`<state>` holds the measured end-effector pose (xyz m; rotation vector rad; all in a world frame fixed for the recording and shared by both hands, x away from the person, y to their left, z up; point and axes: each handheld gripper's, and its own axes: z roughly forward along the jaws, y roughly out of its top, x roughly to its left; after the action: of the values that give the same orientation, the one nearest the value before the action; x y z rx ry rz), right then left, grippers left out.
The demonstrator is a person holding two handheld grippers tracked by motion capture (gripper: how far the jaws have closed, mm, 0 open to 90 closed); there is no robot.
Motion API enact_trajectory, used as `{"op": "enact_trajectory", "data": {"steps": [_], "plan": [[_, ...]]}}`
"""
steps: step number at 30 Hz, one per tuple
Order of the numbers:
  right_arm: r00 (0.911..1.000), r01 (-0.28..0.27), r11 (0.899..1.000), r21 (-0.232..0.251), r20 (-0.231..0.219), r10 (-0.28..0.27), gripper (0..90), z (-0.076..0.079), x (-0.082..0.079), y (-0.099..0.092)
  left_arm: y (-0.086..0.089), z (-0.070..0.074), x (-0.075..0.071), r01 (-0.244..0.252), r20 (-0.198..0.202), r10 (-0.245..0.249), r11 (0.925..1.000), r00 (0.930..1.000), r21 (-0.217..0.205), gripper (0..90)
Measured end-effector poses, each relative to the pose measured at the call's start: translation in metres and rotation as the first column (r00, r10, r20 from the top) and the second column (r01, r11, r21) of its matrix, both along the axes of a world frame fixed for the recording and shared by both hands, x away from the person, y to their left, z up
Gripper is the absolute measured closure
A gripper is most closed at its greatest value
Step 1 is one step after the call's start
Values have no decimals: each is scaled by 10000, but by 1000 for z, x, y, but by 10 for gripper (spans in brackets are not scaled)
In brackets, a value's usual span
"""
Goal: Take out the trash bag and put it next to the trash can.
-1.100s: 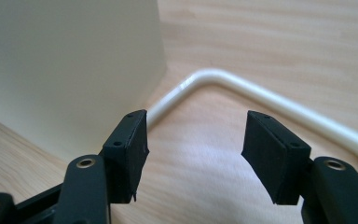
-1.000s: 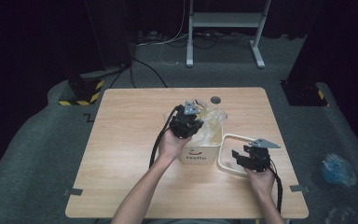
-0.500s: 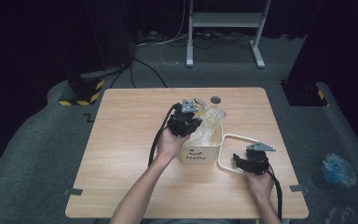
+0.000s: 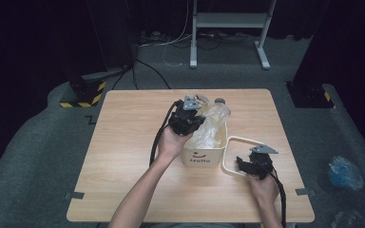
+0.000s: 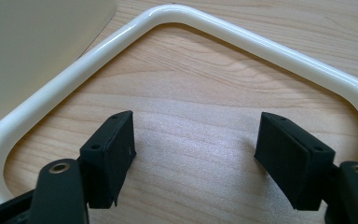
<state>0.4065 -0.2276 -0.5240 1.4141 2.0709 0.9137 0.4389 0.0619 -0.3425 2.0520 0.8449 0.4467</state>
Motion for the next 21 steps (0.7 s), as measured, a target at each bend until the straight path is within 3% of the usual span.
{"op": "enact_trajectory", "data": {"steps": [21], "plan": [[10000,53,10000,-3,-18,-53,270,0,0,0,10,29,0,-68,284,76,9996,9996,-273,881]]}}
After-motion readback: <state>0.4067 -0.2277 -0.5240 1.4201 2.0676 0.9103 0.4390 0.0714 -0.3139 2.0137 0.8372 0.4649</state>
